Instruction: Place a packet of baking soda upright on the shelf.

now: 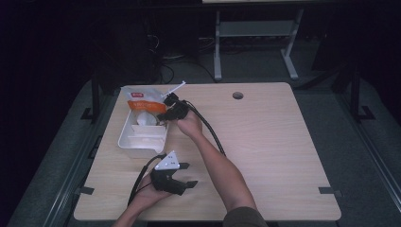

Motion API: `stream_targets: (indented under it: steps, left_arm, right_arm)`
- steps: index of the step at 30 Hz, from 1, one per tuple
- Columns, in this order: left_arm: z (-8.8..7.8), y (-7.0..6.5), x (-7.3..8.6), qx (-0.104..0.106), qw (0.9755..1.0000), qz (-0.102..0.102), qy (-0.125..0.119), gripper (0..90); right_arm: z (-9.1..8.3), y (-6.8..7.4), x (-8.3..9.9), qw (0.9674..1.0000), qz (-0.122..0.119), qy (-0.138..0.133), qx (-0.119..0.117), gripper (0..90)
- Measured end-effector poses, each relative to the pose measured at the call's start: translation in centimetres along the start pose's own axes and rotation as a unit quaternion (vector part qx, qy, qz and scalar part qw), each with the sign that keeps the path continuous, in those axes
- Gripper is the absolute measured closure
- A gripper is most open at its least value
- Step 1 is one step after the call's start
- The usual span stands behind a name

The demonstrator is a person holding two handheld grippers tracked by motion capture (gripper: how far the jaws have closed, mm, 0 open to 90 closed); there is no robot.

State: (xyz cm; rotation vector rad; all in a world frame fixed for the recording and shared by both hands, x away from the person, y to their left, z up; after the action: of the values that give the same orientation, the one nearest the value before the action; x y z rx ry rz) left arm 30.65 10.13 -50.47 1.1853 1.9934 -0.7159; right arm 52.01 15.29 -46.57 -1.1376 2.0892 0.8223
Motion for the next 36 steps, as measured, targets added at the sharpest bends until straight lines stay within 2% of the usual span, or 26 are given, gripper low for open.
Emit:
stream_targets:
  steps: [2, 3, 5, 13, 15, 18, 26, 36]
  left_arm:
    - [0.0, 0.0, 0.0, 0.000, 1.0000, 0.000, 0.000, 27.7]
    - [0.0, 0.0, 0.0, 0.000, 1.0000, 0.000, 0.000, 27.7]
    - [0.0, 0.0, 0.0, 0.001, 1.0000, 0.000, -0.001, 27.7]
    - [0.0, -0.1, 0.0, 0.001, 1.0000, 0.001, 0.000, 27.7]
    - [0.0, -0.1, 0.0, 0.001, 1.0000, 0.001, 0.000, 27.7]
    - [0.0, 0.0, 0.0, 0.001, 1.0000, 0.000, -0.001, 27.7]
    - [0.0, 0.0, -0.1, 0.000, 1.0000, 0.002, -0.001, 27.7]
    - [-0.1, 0.2, -0.1, -0.003, 1.0000, -0.002, -0.004, 27.7]
  right_arm:
    - [-0.2, -0.1, -0.1, 1.0000, 0.005, -0.005, -0.003, 82.7]
    - [-0.3, -0.1, -0.1, 1.0000, 0.002, -0.003, -0.003, 87.2]
    - [-0.2, 0.0, 0.0, 1.0000, 0.000, 0.001, -0.003, 88.6]
    - [0.1, -0.3, 0.6, 0.9999, 0.010, 0.008, -0.004, 89.0]
    - [-0.1, -0.2, 0.3, 1.0000, 0.005, 0.006, -0.001, 85.9]
    - [-0.5, 0.0, 0.2, 1.0000, 0.006, 0.001, -0.007, 81.5]
    - [-1.8, 0.0, 0.0, 0.9996, 0.007, -0.017, -0.021, 76.2]
    - [-4.8, -0.3, 0.6, 0.9988, 0.018, -0.034, -0.031, 69.8]
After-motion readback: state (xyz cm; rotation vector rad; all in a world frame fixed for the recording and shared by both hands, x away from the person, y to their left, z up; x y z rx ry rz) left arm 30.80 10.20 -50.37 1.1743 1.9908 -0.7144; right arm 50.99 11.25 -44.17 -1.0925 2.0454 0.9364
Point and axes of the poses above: each handheld gripper's, and its own axes: z roughly forward along the jaws, x roughly out of its underside, y roughly to its left, the point moved 9 cm from there along z, roughly forward along the jaws, and after that the axes turned 1 degree about -z, right-handed, at the moved point
